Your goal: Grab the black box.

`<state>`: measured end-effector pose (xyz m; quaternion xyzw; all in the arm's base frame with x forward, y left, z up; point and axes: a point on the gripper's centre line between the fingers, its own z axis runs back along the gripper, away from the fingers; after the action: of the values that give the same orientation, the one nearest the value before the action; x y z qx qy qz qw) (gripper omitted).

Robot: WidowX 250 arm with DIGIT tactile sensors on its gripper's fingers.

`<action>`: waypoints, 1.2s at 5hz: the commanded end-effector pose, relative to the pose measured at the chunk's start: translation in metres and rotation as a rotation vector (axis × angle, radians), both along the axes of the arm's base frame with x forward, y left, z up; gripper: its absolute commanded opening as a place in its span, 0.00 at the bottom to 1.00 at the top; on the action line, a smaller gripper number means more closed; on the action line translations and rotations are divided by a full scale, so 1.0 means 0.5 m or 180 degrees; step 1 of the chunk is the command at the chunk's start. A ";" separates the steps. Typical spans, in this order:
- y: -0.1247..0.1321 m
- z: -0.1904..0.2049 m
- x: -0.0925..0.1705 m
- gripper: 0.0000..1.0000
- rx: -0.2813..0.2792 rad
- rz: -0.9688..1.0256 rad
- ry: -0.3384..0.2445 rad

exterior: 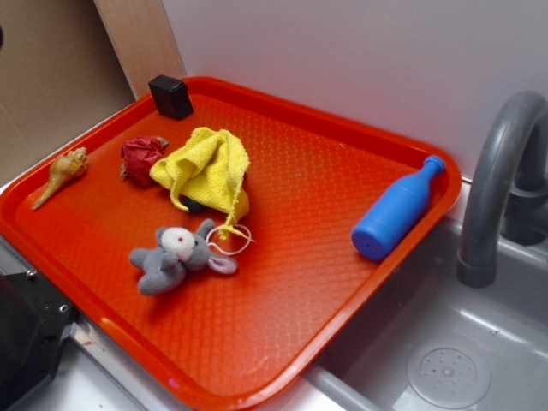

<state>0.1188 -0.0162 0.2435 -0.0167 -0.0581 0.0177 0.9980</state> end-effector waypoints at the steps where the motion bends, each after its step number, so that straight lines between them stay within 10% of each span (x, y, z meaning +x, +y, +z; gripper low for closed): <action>1: 0.000 0.000 0.000 1.00 0.0000 0.0000 0.0000; 3: 0.158 -0.160 0.116 1.00 0.0257 0.0443 0.0383; 6: 0.269 -0.198 0.229 1.00 0.0278 0.0442 0.0267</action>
<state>0.2313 0.1091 0.1311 0.0214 0.0073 0.0756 0.9969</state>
